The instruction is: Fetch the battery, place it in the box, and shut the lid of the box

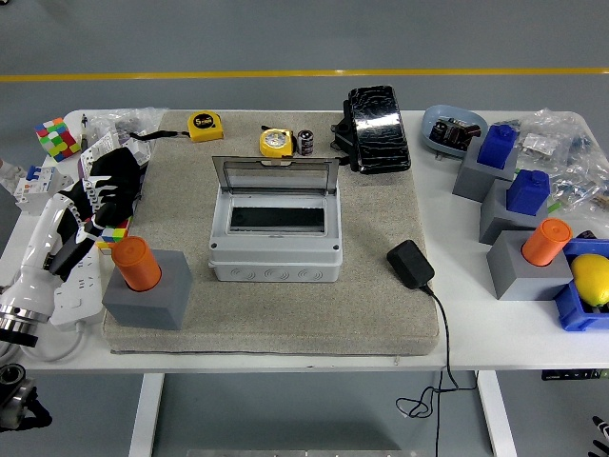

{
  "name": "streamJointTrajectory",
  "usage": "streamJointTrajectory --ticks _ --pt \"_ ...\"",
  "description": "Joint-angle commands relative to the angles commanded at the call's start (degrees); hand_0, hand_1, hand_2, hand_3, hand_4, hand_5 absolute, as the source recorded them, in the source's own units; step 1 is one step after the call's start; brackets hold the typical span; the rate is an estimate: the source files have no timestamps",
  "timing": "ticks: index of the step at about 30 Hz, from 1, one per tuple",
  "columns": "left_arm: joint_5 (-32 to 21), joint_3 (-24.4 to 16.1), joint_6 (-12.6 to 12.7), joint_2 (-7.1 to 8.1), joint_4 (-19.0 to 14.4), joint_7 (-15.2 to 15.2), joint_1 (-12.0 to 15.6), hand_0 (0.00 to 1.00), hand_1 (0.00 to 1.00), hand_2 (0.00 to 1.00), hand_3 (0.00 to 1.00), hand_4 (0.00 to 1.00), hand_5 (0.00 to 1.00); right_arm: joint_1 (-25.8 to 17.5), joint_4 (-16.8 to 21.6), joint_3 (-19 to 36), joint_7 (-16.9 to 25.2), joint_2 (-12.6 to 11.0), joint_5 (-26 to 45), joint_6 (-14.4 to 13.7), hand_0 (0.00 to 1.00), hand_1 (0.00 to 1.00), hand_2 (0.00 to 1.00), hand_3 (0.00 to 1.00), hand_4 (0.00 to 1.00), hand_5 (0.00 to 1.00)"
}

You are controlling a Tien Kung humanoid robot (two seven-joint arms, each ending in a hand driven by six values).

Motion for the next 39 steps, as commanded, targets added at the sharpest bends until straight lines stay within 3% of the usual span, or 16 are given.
streamJointTrajectory --ticks 5,6,11,12,17,18,23,24,29,30,35,36,39 --pt "1.0 1.9 0.5 0.19 1.5 -1.0 -0.2 0.542 0.656 0.657 0.700 0.998 0.660 0.1 0.1 0.0 0.1 -0.1 0.0 -0.1 0.663 0.671 0.677 0.557 0.966 0.484" --pt "1.3 2.1 0.6 0.16 1.7 -1.2 -0.2 0.584 0.657 0.656 0.703 0.998 0.564 0.1 0.1 0.1 0.1 -0.1 0.0 -0.2 0.662 0.671 0.677 0.558 0.965 0.483" --pt "1.8 2.9 1.3 -0.53 3.4 -1.8 -0.4 0.584 0.657 0.656 0.703 0.998 0.564 0.0 0.1 0.0 0.1 0.0 0.0 -0.1 0.662 0.671 0.677 0.558 0.965 0.483" --pt "1.7 3.1 1.3 -0.63 3.7 -1.9 -0.5 0.566 0.652 0.655 0.702 0.998 0.429 0.0 0.0 0.0 0.2 0.0 0.0 -0.1 0.663 0.671 0.677 0.557 0.966 0.483" --pt "1.2 3.1 1.0 -1.53 5.2 -2.6 -1.2 0.566 0.652 0.655 0.702 0.998 0.429 0.0 0.1 -0.1 0.2 0.0 0.1 -0.1 0.663 0.671 0.677 0.557 0.966 0.483" --pt "1.1 3.2 1.0 -1.60 5.3 -2.7 -1.3 0.518 0.631 0.642 0.693 0.998 0.300 0.0 0.1 -0.1 0.3 0.0 0.1 -0.2 0.661 0.671 0.677 0.557 0.966 0.482" --pt "0.3 4.4 0.4 -1.90 6.2 -3.2 -1.6 0.518 0.631 0.642 0.693 0.998 0.300 0.0 0.1 -0.2 0.3 0.0 0.2 -0.2 0.661 0.671 0.677 0.557 0.966 0.482" --pt "0.1 4.6 0.3 -1.94 6.3 -3.3 -1.6 0.501 0.588 0.608 0.668 0.998 0.126 0.0 0.1 -0.2 0.3 0.0 0.2 -0.1 0.666 0.671 0.677 0.558 0.966 0.482" --pt "-0.8 5.6 -0.2 -2.01 6.9 -3.9 -1.9 0.501 0.588 0.608 0.668 0.998 0.126 0.0 0.0 -0.2 0.2 0.0 0.3 0.0 0.666 0.671 0.677 0.558 0.966 0.482" --pt "-1.1 5.7 -0.2 -2.07 7.0 -4.1 -2.0 0.528 0.542 0.564 0.648 0.998 0.002 -0.1 0.0 -0.2 0.2 0.1 0.3 0.0 0.662 0.671 0.677 0.558 0.966 0.480" --pt "-2.0 6.6 0.3 -2.47 7.7 -5.3 -2.5 0.528 0.542 0.564 0.648 0.998 0.002 0.0 0.0 -0.3 0.2 0.1 0.4 0.0 0.662 0.671 0.677 0.558 0.966 0.480" --pt "-2.1 6.7 0.4 -2.58 7.9 -5.3 -2.6 0.526 0.507 0.534 0.571 0.998 0.002 0.0 0.0 -0.3 0.2 0.1 0.4 0.0 0.662 0.671 0.678 0.558 0.967 0.481" --pt "-3.0 7.2 0.2 -2.78 8.6 -5.3 -3.0 0.526 0.507 0.534 0.571 0.998 0.002 0.1 0.0 -0.5 0.3 0.2 0.5 -0.1 0.662 0.671 0.678 0.558 0.967 0.481"
